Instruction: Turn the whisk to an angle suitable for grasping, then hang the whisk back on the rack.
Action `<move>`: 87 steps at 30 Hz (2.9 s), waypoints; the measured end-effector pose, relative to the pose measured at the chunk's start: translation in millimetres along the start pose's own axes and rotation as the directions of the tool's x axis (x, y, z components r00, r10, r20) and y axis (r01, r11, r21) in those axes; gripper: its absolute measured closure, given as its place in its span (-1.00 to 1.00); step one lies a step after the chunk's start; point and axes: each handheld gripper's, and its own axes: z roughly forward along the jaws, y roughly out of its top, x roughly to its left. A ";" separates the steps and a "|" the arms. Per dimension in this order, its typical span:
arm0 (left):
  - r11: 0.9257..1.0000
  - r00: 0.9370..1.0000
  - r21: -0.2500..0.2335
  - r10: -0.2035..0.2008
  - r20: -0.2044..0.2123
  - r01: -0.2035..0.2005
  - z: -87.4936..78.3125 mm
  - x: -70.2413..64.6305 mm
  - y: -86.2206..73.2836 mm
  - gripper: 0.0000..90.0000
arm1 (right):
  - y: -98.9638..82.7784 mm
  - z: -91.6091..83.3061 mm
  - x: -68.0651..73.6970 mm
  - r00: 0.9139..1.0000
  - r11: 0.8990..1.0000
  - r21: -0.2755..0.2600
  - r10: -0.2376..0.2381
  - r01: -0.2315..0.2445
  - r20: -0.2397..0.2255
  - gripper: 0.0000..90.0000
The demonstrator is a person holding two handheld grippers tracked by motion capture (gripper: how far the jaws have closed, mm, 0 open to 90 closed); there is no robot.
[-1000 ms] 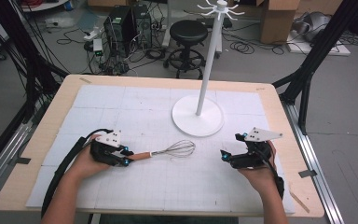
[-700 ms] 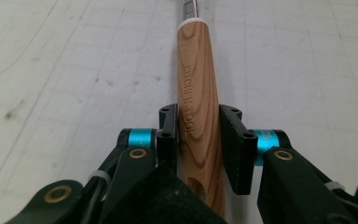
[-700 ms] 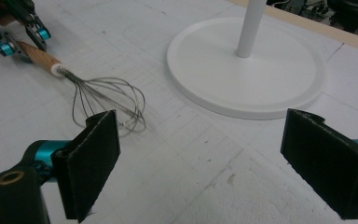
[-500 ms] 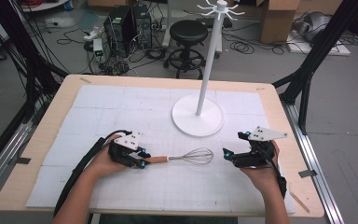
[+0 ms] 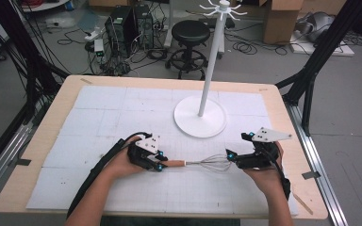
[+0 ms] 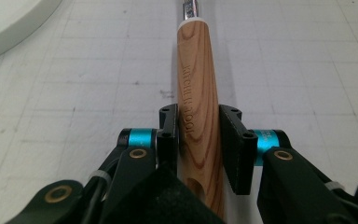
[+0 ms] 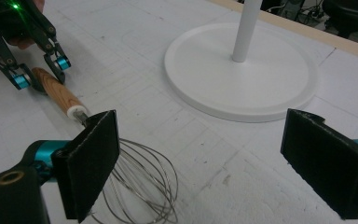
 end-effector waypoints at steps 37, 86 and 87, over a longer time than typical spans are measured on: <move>0.898 0.995 -0.432 -0.099 -0.025 0.079 -97.8 -15.4 -28.9 -0.87 | -5.3 -4.1 -8.4 1.000 1.000 0.000 0.024 -0.024 0.016 -0.76; 0.883 0.985 -0.465 -0.133 -0.111 0.067 -124.2 -15.7 -44.6 -0.96 | 61.8 72.7 49.0 0.950 0.968 0.152 -0.151 0.198 -0.274 -0.68; 0.882 0.984 -0.466 -0.134 -0.114 0.067 -124.4 -15.8 -44.5 -0.96 | 63.2 76.2 51.4 0.945 0.964 0.164 -0.154 0.207 -0.290 -0.65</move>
